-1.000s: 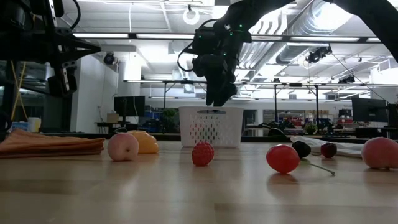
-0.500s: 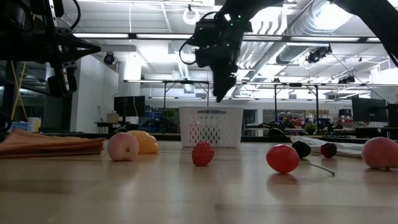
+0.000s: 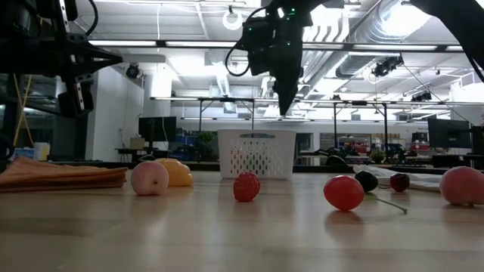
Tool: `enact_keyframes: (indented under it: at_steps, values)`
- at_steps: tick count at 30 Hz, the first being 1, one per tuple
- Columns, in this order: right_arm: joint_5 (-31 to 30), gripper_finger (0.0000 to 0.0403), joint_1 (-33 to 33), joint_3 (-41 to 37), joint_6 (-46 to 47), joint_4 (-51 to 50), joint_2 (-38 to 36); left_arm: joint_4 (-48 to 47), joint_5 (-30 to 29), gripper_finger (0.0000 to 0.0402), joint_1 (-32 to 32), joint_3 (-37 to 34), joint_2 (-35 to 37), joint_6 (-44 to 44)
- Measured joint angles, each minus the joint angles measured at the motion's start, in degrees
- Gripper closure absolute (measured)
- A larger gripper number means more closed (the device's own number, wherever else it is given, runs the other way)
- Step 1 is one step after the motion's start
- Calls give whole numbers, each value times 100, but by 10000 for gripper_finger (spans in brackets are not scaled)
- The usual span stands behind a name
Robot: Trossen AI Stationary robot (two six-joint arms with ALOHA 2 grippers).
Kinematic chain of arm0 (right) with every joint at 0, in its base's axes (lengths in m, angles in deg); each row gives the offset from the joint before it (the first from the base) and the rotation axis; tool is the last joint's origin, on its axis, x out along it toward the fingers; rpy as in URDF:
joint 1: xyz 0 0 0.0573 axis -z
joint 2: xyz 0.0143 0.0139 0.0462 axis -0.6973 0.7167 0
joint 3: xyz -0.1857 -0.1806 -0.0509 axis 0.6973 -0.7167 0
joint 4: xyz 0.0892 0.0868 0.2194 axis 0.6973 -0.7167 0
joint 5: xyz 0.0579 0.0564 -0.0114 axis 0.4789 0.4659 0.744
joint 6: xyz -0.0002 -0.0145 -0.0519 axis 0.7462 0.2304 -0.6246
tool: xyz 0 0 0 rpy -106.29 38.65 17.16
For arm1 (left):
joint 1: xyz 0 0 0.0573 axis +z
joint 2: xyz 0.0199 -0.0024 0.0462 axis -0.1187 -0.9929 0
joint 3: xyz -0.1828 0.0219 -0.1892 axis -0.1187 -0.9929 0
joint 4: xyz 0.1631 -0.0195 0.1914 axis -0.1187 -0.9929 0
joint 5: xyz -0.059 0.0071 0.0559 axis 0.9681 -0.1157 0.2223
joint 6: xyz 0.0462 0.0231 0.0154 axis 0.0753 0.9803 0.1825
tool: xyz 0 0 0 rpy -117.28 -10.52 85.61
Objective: Pick and placing Produce into tupperware
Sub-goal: Put the croissant into the white bin
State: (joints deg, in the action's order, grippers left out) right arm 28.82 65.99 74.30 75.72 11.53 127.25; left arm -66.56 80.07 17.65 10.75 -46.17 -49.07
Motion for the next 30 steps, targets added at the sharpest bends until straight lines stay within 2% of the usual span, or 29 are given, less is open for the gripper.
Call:
enact_keyframes:
  at_steps: [13,30]
  values:
    - [2,140,-15,-7,-7,-242,-229,0,3,401,0,0,-1,0]
    - [-20,140,-16,-9,925,83,-2086,0,4,401,1,0,-2,0]
